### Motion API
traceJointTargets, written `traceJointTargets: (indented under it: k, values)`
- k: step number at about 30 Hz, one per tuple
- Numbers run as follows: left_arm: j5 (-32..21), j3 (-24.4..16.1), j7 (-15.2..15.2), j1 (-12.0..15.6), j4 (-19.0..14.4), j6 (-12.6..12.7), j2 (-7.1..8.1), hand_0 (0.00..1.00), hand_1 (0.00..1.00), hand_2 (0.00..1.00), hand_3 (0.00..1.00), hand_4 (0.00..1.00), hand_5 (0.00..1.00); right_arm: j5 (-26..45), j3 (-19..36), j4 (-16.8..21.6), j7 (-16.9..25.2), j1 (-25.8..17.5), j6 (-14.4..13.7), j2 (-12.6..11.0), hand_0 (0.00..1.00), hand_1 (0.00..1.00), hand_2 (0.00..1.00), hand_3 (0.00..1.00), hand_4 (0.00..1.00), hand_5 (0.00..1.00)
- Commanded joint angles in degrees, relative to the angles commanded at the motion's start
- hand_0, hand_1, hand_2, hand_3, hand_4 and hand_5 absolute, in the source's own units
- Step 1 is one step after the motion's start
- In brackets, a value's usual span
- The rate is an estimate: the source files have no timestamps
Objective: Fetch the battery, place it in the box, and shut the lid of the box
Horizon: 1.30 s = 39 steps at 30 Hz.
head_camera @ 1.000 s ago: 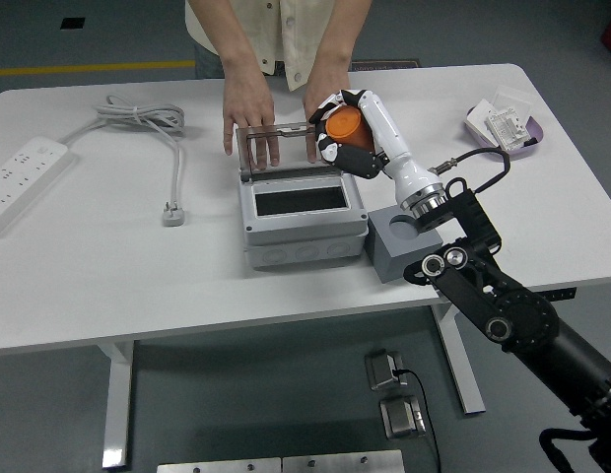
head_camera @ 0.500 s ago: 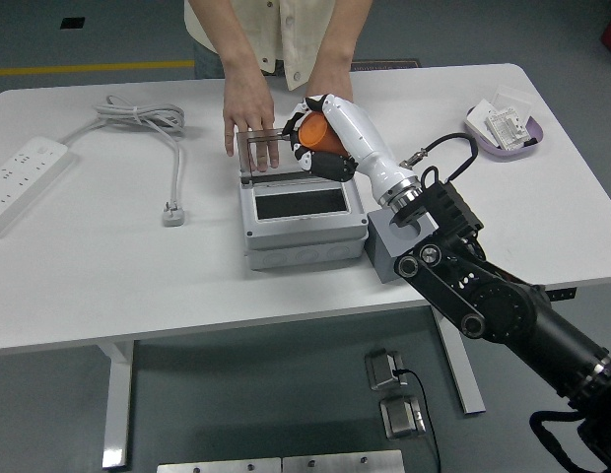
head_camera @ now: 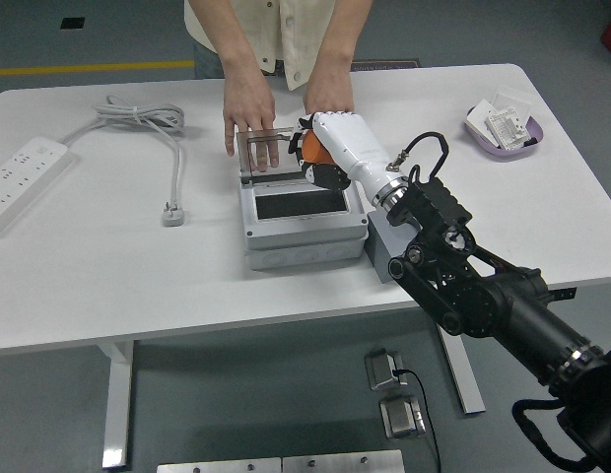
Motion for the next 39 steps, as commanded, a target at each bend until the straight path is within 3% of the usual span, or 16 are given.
traceJointTargets:
  k: [12, 20, 39]
  values:
    - [0.5, -0.2, 0.3, 0.1, 0.0, 0.0, -0.01, 0.654, 0.705, 0.649, 0.596, 0.677, 0.173, -1.4, -0.8, -5.0, -1.1, 0.5, 0.7, 0.6, 0.002, 0.129, 0.266, 0.22, 0.002, 0.002]
    - [-0.1, 0.0, 0.3, 0.1, 0.0, 0.0, -0.01, 0.654, 0.704, 0.648, 0.594, 0.674, 0.174, -2.2, -2.1, -7.4, -4.0, 1.2, 3.5, 0.6, 0.004, 0.13, 0.264, 0.22, 0.002, 0.002]
    - [-0.3, 0.1, 0.3, 0.1, 0.0, 0.1, -0.05, 0.654, 0.705, 0.647, 0.595, 0.672, 0.175, 1.4, -5.2, -7.1, -3.8, 2.3, 3.2, 0.6, 0.024, 0.135, 0.268, 0.23, 0.002, 0.002]
